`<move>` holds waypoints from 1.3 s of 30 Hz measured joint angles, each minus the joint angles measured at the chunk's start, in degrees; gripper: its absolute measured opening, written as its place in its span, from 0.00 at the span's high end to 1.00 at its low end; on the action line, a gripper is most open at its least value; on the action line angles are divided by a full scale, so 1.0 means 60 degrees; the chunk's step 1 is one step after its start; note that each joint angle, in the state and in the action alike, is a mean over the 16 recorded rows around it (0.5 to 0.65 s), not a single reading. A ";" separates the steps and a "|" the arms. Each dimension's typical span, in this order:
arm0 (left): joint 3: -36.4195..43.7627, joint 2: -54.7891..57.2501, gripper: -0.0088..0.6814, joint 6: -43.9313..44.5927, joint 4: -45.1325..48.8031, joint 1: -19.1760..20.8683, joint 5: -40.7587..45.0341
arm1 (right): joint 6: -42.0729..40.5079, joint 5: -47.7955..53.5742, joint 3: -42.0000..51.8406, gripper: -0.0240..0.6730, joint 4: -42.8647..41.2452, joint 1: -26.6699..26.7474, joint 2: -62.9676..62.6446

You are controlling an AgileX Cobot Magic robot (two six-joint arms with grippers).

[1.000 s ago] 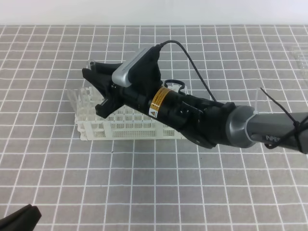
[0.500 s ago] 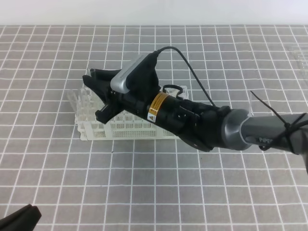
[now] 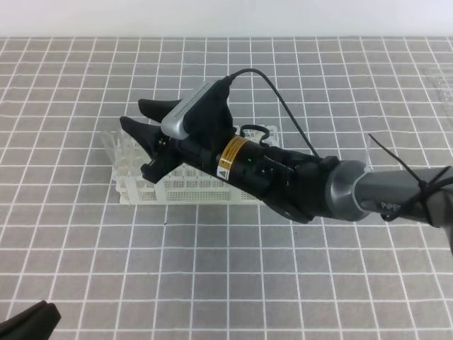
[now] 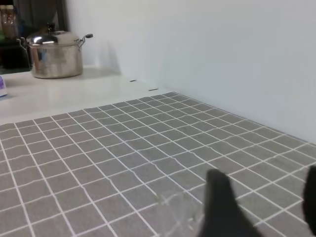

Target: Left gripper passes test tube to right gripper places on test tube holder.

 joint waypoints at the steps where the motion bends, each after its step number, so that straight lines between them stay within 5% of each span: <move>1: 0.0000 0.0000 0.95 0.0000 0.0000 0.0000 0.0000 | -0.0003 0.0021 0.0000 0.57 -0.0039 0.0000 -0.0037; 8: -0.0008 -0.0005 0.95 -0.0002 -0.0002 0.0001 0.0017 | 0.0408 0.0653 0.0017 0.48 -0.1091 -0.0008 -0.0794; 24: -0.0039 -0.0019 0.95 -0.0006 -0.0008 0.0002 0.0050 | 0.5468 0.3523 0.1262 0.94 -0.6268 -0.0017 -0.5508; 39: -0.0008 0.0002 0.95 -0.0002 -0.0002 0.0000 0.0037 | 0.6718 0.5182 0.2826 0.98 -0.7153 -0.0017 -0.7249</move>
